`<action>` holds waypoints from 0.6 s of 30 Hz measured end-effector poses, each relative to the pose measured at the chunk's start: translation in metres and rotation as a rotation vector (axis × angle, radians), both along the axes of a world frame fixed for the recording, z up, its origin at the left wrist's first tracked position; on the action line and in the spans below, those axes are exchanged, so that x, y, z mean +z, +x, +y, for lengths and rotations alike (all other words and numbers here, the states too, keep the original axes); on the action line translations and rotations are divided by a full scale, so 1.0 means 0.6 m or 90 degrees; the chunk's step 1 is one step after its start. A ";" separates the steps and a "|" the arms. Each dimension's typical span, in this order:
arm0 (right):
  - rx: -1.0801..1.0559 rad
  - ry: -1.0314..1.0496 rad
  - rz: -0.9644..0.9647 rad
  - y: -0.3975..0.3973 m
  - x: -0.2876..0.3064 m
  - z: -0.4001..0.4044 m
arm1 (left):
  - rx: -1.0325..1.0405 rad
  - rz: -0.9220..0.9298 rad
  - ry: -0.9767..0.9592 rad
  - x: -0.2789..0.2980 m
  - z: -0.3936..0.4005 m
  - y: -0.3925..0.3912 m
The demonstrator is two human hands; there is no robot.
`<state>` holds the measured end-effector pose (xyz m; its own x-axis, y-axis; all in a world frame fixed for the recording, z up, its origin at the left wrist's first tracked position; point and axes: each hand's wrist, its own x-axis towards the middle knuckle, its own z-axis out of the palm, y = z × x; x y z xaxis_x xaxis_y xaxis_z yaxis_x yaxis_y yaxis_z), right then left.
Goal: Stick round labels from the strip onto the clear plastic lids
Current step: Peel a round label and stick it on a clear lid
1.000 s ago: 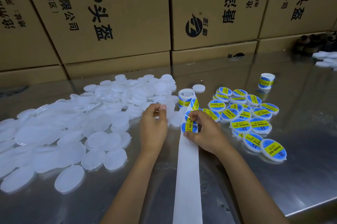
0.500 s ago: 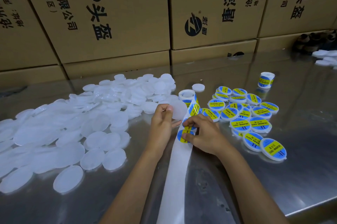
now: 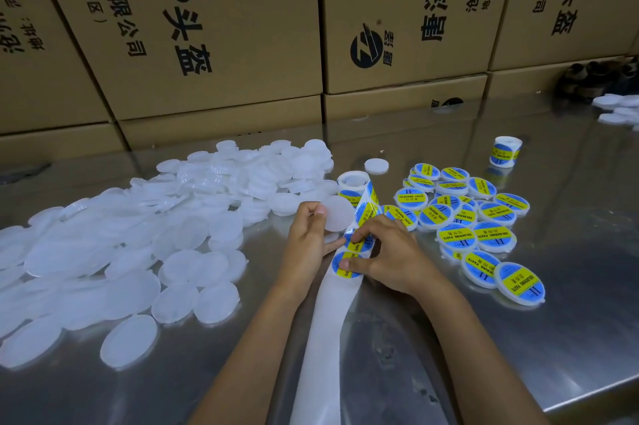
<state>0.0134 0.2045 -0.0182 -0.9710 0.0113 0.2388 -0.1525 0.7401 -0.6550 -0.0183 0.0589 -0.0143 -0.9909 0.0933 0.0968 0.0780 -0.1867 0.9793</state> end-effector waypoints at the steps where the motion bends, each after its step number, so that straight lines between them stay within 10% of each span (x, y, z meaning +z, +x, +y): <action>1: 0.002 -0.001 0.001 0.000 0.001 0.001 | 0.001 -0.004 -0.001 0.000 -0.001 -0.001; 18: 0.015 -0.232 -0.005 -0.001 0.015 -0.010 | 0.009 -0.040 -0.034 0.002 -0.003 -0.002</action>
<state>0.0130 0.1984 -0.0094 -0.9738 0.0726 0.2153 -0.1599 0.4542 -0.8765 -0.0194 0.0573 -0.0134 -0.9961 0.0834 0.0300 0.0187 -0.1330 0.9909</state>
